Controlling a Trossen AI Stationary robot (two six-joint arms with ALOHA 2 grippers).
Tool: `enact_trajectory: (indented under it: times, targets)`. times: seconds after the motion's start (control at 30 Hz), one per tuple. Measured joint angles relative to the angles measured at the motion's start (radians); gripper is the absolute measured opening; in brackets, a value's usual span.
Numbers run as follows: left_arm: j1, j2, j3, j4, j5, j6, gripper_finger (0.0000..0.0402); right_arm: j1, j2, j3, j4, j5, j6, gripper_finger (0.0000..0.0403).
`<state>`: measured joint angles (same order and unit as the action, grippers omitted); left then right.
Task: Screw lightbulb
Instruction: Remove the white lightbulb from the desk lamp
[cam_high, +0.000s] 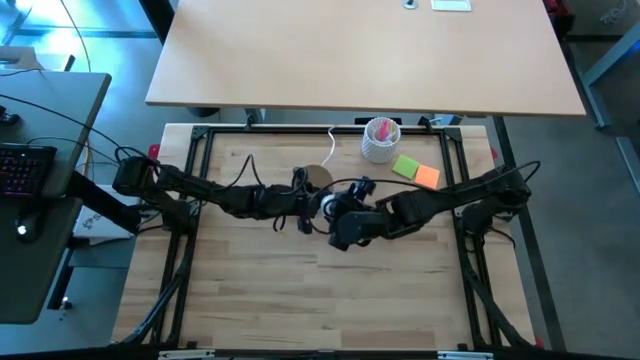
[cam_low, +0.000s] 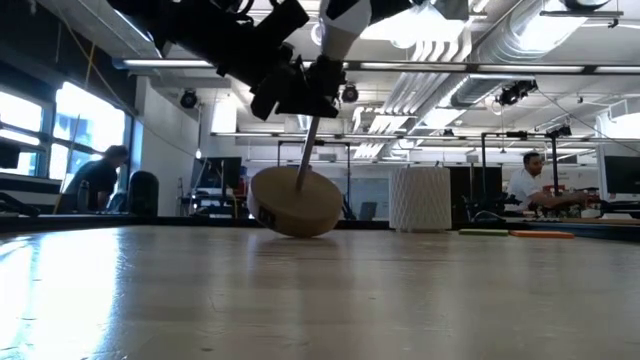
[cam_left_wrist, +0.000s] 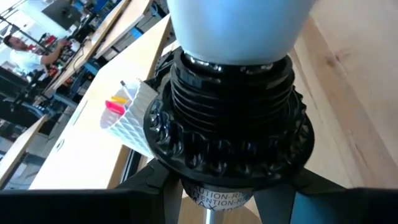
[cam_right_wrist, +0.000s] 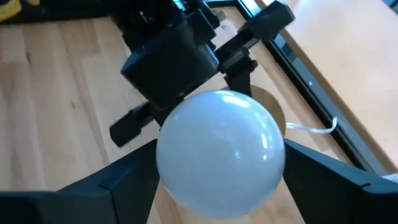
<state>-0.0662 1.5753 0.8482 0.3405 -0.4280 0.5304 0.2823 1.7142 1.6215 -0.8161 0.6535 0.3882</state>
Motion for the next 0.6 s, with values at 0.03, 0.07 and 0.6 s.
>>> enact_trajectory:
  times: [0.03,0.07,0.6]
  targets:
    - [0.000,0.000,0.000,0.000,0.010,0.001,0.0138,0.000,0.000,0.000,0.000,-0.001,-0.023,0.0302]
    - [0.000,0.000,0.001,-0.003,0.021,0.004,0.0138,0.000,0.000,0.000,0.001,0.000,-0.053,0.0295]
    - [-0.002,-0.002,0.001,-0.038,0.224,0.029,0.0138,0.045,-0.001,0.000,0.019,-0.161,-0.759,0.0281]
